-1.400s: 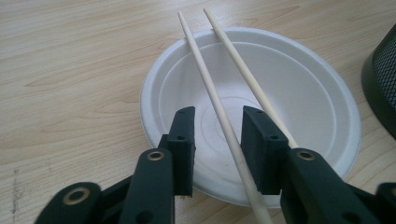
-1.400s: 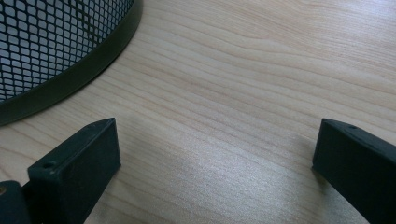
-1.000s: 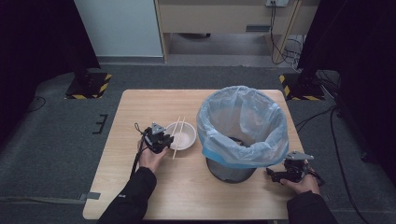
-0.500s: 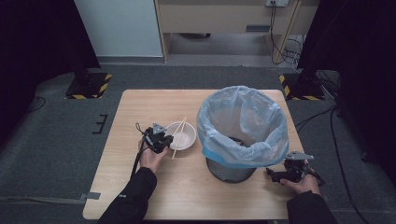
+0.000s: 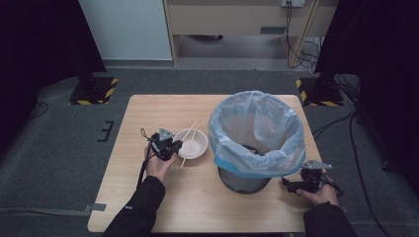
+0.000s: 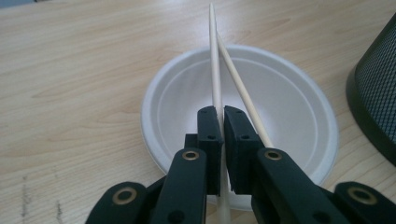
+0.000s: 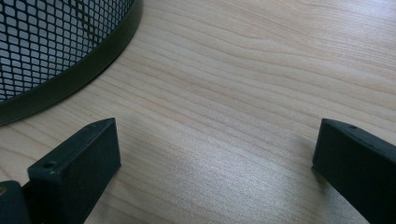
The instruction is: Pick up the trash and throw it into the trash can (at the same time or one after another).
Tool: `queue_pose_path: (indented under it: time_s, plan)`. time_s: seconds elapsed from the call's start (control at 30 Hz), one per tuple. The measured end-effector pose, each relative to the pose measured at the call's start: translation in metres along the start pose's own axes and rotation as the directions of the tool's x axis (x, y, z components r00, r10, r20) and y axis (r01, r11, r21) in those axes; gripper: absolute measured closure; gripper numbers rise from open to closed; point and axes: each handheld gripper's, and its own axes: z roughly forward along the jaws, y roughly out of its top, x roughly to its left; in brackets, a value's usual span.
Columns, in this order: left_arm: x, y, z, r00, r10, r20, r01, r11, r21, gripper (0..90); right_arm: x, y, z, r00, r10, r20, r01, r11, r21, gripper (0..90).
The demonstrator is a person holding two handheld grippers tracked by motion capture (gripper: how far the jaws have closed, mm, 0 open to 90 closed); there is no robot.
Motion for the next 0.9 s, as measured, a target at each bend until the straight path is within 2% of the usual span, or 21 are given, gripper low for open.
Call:
queue_pose_path:
  time_s: [0.23,0.33,0.43,0.7,0.9]
  plan:
    - [0.000,0.010,-0.017,1.0000,-0.002,0.009,0.002,0.9978,-0.066,85.4,0.000,0.000,0.000,1.0000,0.000,0.000,0.000,1.000,0.000,1.0]
    - [0.000,0.014,-0.024,1.0000,0.004,0.008,-0.004,0.9958,-0.092,85.3,0.000,0.000,0.000,1.0000,0.000,0.000,0.000,1.000,0.000,1.0]
    - [0.001,0.017,-0.030,0.9999,-0.006,0.014,0.007,0.9925,-0.122,85.3,0.000,0.000,0.000,1.0000,0.000,0.000,0.000,1.000,0.000,1.0]
    - [0.006,0.028,-0.050,0.9994,-0.027,0.024,0.031,0.9792,-0.200,85.3,0.000,0.000,0.000,1.0000,0.000,0.000,0.000,1.000,0.000,1.0]
    - [0.011,0.035,-0.065,0.9987,-0.045,0.023,0.049,0.9651,-0.257,85.3,0.000,0.000,0.000,1.0000,0.000,0.000,0.000,1.000,0.000,1.0]
